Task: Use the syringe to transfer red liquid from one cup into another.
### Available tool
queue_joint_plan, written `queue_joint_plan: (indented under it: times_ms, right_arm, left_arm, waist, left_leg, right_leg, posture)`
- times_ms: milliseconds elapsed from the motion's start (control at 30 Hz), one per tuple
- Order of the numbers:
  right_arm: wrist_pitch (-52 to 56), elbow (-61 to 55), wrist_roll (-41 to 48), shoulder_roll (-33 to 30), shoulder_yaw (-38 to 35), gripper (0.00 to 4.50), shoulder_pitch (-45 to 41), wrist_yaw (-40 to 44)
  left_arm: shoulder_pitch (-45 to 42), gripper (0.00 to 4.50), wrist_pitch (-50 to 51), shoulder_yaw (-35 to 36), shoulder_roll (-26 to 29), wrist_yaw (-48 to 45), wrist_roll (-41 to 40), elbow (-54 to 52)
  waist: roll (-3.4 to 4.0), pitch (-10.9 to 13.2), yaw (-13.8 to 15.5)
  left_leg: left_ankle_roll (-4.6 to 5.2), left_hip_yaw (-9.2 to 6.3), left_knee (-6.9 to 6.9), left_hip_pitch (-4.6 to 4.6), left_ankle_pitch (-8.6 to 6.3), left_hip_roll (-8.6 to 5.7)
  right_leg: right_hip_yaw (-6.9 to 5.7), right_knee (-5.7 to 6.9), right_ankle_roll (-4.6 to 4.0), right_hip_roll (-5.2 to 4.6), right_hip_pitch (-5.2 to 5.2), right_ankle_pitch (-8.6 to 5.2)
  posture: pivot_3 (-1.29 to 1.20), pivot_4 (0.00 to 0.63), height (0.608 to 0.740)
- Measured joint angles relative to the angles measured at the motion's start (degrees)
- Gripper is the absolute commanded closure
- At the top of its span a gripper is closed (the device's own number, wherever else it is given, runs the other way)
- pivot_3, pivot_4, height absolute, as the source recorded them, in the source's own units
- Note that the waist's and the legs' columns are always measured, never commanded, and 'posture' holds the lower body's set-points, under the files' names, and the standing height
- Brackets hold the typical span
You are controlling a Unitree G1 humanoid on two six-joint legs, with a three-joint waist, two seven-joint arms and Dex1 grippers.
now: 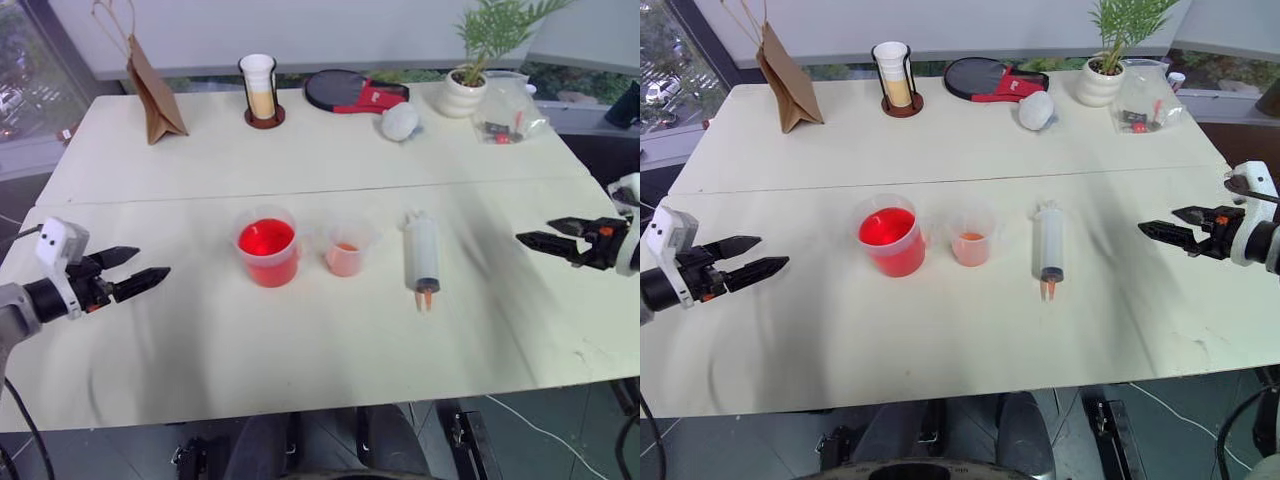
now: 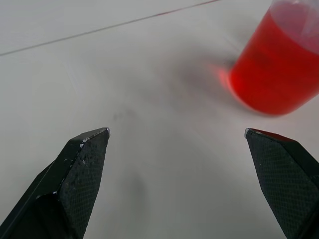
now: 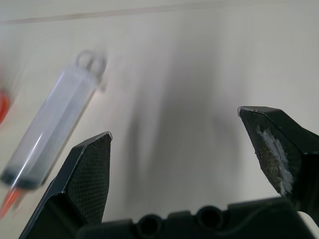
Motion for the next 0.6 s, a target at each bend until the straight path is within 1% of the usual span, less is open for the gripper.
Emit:
queue_joint_plan:
  times_ms: [167, 267, 433, 600]
  right_arm:
    - [4.4, 0.7, -0.4, 1.2, 1.2, 0.0, -3.0, -2.8]
    - [4.9, 0.8, -0.4, 2.1, 1.4, 0.0, -4.8, -3.6]
    - [1.7, 1.1, -1.3, 4.0, 1.6, 0.0, -5.2, -5.4]
    - [-3.5, 1.2, -2.9, 4.3, 1.7, 0.0, -5.3, -6.1]
  left_arm:
    - [-1.0, 0.01, -0.5, 0.1, -0.2, 0.8, 0.3, 1.7]
    - [-1.5, 0.01, -0.5, 0.1, -0.7, 0.9, 0.2, 1.6]
    - [-1.5, 0.01, -0.5, 0.1, -1.4, 1.3, 0.2, 1.6]
    - [-2.2, 0.01, -0.6, 0.1, -1.6, 1.5, 0.3, 1.6]
  waist:
    - [0.16, 0.0, 0.0]
    - [0.19, 0.0, 0.0]
    - [0.2, 0.0, 0.2]
    - [0.21, 0.0, 0.2]
  left_leg:
    - [-0.1, 0.02, 0.0, -0.01, -0.08, 0.01]
    - [-0.14, 0.04, 0.0, -0.02, -0.09, 0.01]
    - [-0.17, 0.06, 0.0, -0.04, -0.09, 0.0]
    - [-0.19, 0.06, 0.0, -0.04, -0.08, 0.0]
  right_leg:
    - [-0.01, 0.01, 0.02, 0.01, -0.08, 0.02]
    - [-0.03, 0.01, 0.16, 0.02, -0.09, 0.1]
    - [-0.06, -0.02, 0.16, 0.01, -0.08, 0.1]
    - [-0.08, -0.01, 0.16, 0.03, -0.08, 0.1]
  posture:
    - [0.0, 0.15, 0.74]
    - [0.0, 0.15, 0.74]
    - [0.0, 0.15, 0.74]
    - [0.0, 0.15, 0.74]
